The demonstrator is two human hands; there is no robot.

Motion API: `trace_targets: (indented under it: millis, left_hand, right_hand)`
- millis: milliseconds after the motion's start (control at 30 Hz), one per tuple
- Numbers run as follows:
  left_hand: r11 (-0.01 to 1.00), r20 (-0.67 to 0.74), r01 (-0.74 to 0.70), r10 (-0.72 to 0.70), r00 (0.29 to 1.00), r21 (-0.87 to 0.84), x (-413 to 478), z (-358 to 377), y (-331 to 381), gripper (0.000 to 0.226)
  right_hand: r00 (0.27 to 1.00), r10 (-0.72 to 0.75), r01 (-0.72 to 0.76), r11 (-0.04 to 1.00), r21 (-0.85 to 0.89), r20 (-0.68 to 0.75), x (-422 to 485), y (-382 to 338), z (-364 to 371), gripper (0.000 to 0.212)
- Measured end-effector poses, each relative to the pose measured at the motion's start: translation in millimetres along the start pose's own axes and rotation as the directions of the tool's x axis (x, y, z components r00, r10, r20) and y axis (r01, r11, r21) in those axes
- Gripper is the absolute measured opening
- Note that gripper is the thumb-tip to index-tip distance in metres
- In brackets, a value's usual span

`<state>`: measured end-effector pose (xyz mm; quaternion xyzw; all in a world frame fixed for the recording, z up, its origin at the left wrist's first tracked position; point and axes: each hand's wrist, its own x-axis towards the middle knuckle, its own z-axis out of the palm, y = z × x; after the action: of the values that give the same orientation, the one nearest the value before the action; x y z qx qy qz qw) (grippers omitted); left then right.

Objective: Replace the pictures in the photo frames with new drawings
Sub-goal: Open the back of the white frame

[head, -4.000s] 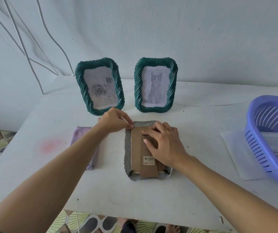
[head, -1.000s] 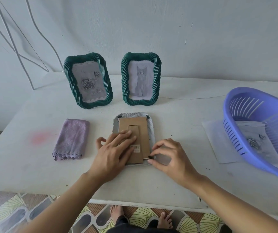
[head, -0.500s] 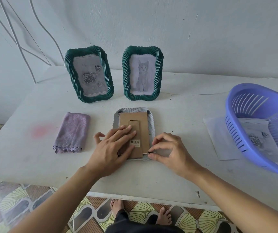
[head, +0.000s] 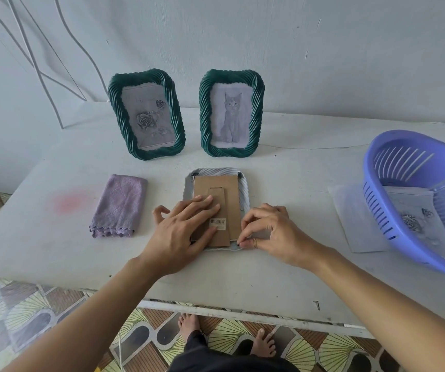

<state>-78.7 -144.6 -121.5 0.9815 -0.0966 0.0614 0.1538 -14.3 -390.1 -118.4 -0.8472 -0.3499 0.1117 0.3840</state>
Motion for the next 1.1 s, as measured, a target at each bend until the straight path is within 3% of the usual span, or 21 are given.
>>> trace_targets:
  millis: [167, 267, 400, 500, 700, 1000, 1100]
  left_hand:
    - [0.994, 0.012, 0.018, -0.017, 1.0, -0.11, 1.7, -2.9, -1.8, 0.049]
    - [0.961, -0.014, 0.065, -0.072, 0.997, -0.269, 6.1, -7.5, -5.0, 0.046]
    - [0.926, -0.166, 0.223, -0.282, 0.945, -0.304, 8.6, -10.7, -8.8, 0.032]
    - [0.887, -0.096, 0.41, -0.437, 0.894, -0.215, 9.4, -11.2, -9.8, 0.034]
    - [0.892, 0.026, 0.436, -0.436, 0.899, -0.122, 11.5, -12.8, 1.1, 0.043]
    - [0.917, 0.068, 0.389, -0.384, 0.921, -0.088, 12.1, -15.5, 2.9, 0.046]
    - [0.931, 0.083, 0.361, -0.356, 0.931, -0.052, 9.6, -13.3, -0.4, 0.048]
  right_hand:
    - [0.993, 0.061, -0.051, 0.995, 0.089, -0.106, 0.7, -1.5, -1.3, 0.023]
    - [0.966, 0.051, -0.069, 0.996, -0.064, -0.254, 9.7, -12.5, 2.2, 0.023]
    - [0.931, 0.097, -0.183, 0.958, -0.221, -0.353, 32.3, -25.6, 7.1, 0.027]
    - [0.914, 0.202, -0.297, 0.923, -0.242, -0.352, 44.3, -27.8, 10.5, 0.031]
    - [0.886, 0.311, -0.42, 0.853, -0.312, -0.343, 45.1, -40.2, 18.9, 0.039]
    - [0.836, 0.321, -0.422, 0.895, -0.147, -0.444, 41.8, -48.5, 16.4, 0.028]
    - [0.853, 0.329, -0.417, 0.896, -0.151, -0.406, 39.4, -51.6, 14.4, 0.032]
